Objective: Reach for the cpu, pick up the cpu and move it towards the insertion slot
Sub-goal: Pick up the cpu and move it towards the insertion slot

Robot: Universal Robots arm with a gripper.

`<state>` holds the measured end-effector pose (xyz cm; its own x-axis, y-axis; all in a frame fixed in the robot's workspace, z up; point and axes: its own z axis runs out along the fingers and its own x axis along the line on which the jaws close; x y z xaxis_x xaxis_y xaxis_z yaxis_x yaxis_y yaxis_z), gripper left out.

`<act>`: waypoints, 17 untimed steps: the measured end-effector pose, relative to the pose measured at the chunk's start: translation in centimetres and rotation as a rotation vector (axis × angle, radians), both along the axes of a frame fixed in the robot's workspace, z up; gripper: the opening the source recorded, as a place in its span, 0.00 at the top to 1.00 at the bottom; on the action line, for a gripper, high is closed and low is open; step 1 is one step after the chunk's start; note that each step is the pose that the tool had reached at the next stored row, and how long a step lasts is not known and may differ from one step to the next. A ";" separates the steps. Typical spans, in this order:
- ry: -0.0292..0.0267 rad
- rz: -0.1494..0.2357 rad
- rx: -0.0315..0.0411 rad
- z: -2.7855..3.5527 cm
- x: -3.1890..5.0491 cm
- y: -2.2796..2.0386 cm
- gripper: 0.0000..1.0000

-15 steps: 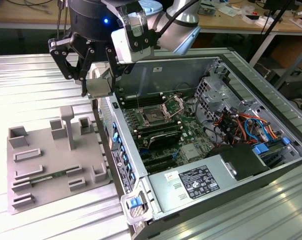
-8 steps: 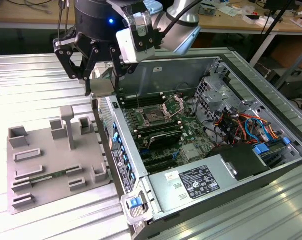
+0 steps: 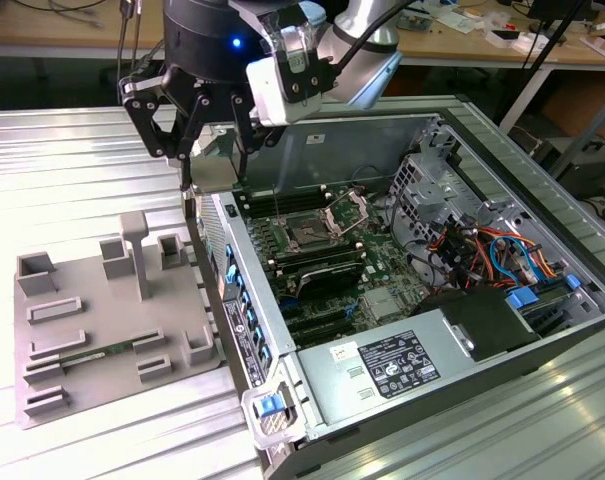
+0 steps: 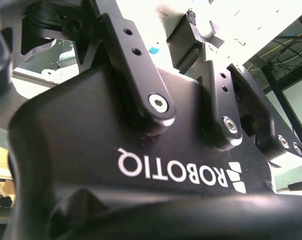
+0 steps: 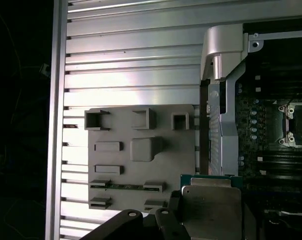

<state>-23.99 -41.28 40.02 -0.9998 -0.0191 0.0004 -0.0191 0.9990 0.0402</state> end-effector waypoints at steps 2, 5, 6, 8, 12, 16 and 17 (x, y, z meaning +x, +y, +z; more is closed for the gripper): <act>0.0000 0.000 0.0000 0.00 0.17 0.00 0.45; 0.0000 0.000 0.0000 0.00 0.42 0.00 0.45; 0.0001 0.000 -0.0001 0.00 0.50 0.00 0.45; 0.0000 0.000 0.0000 0.00 0.69 0.00 0.45; 0.0001 0.000 0.0000 0.00 1.03 0.00 0.45; 0.0000 0.000 0.0000 0.00 1.39 0.00 0.45; 0.0000 0.000 0.0000 0.00 1.52 0.00 0.45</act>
<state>-22.47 -41.28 40.02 -0.9998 -0.0191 0.0005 -0.0191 0.9990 0.0402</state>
